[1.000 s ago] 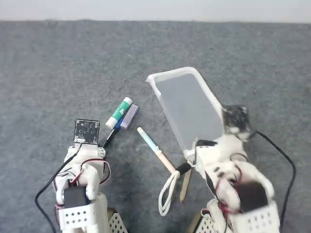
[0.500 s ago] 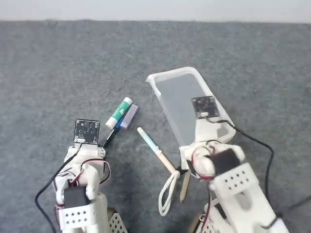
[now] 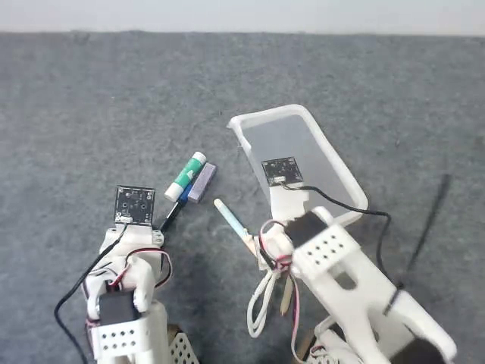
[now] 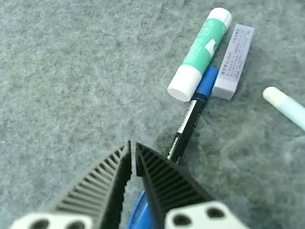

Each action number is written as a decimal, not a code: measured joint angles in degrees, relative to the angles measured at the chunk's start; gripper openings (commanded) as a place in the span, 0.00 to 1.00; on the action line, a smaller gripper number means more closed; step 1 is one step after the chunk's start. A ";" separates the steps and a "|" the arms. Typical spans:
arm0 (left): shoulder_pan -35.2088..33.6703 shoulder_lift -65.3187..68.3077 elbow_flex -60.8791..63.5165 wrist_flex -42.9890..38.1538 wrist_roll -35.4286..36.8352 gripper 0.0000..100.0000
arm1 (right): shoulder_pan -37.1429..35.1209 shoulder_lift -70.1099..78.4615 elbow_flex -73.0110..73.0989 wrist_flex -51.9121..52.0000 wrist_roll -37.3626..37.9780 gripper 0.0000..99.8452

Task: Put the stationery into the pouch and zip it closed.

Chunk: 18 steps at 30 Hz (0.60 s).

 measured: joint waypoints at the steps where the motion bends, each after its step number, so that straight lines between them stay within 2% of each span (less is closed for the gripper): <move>1: 0.00 0.00 0.00 0.00 0.00 0.01 | -0.09 1.85 0.00 -1.23 -0.62 0.24; 7: 0.00 0.00 0.00 0.00 0.00 0.01 | -0.09 9.49 -0.09 -4.66 -1.76 0.22; 9: 0.00 0.00 0.00 0.00 0.00 0.01 | -0.09 10.73 -0.18 -4.92 -1.76 0.15; 11: 0.00 0.00 0.00 0.00 0.00 0.01 | 0.09 10.99 -0.44 -4.92 -1.76 0.02; 12: 0.00 0.00 0.00 0.00 0.00 0.01 | 0.18 10.99 -0.44 -4.84 -1.76 0.00; 14: 0.00 0.00 0.00 0.00 0.00 0.01 | 0.44 10.90 -1.41 -4.75 -1.49 0.04; 16: 0.00 0.00 0.00 0.00 0.00 0.01 | 0.62 10.46 -2.46 -3.78 0.35 0.00; 18: 0.00 0.00 0.00 0.00 0.00 0.01 | 1.41 8.62 -2.99 -1.67 0.97 0.01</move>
